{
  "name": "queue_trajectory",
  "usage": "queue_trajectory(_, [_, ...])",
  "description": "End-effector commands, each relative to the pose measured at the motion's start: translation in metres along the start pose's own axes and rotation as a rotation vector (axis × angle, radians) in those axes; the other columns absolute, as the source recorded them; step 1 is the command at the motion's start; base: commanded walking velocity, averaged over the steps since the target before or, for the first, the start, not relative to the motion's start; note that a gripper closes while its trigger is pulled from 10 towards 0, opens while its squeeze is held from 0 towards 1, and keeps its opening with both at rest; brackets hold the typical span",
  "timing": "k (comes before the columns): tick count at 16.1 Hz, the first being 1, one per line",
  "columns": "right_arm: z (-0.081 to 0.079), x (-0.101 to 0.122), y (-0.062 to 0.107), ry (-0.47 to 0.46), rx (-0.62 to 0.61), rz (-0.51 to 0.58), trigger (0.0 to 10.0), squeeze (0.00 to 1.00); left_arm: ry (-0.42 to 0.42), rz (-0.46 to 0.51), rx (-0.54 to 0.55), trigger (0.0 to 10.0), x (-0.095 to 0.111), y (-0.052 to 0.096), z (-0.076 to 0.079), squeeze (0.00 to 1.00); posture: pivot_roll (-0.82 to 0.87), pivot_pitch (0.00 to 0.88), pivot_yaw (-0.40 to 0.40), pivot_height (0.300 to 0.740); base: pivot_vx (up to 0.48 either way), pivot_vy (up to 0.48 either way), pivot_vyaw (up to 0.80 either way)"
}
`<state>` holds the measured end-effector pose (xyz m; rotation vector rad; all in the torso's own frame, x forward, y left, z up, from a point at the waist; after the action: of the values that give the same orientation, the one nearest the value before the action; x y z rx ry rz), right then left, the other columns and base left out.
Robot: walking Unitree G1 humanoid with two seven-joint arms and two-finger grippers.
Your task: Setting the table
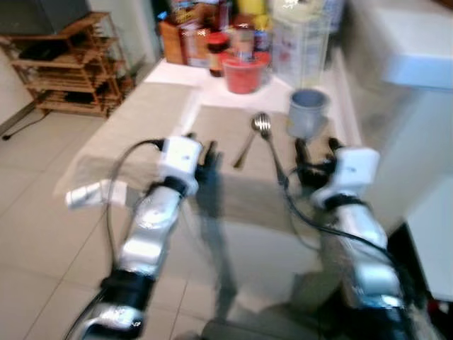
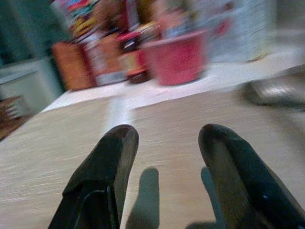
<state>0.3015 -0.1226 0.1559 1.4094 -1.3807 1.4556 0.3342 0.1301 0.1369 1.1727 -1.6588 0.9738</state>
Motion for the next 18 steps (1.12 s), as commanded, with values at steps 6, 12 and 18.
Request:
queue_trajectory(6, [-0.009, 0.022, -0.009, -0.107, 0.037, 0.001, 10.0, 0.00, 0.001, 0.024, -0.010, 10.0, 0.007, -0.003, 0.008, 0.00, -0.02, 0.000, 0.032, 0.740, 0.000, 0.000, 0.00])
queue_trajectory(12, [0.002, 0.028, -0.031, -0.103, -0.005, -0.072, 10.0, 0.00, 0.000, 0.017, -0.022, 10.0, 0.006, -0.002, 0.008, 0.00, -0.01, 0.000, 0.034, 0.740, 0.000, 0.000, 0.00])
queue_trajectory(18, [-0.002, 0.004, -0.062, -0.106, -0.002, -0.202, 10.0, 0.00, -0.021, 0.010, -0.018, 10.0, 0.007, 0.004, 0.004, 0.00, 0.06, 0.000, -0.002, 0.740, 0.000, 0.000, 0.00])
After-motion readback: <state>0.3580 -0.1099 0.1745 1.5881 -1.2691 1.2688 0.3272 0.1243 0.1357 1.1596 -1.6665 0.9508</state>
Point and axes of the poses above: a point about 5 cm out from each wrist's last joint towards the gripper, its own y axis pointing back from the gripper into the wrist, its own x axis along the axis of the wrist's last joint, z = x × y, the point moved 1 cm from there along -y, pointing out of the wrist towards the gripper, and after that the axes turned 7 degrees about -y, right-handed, at the moved point
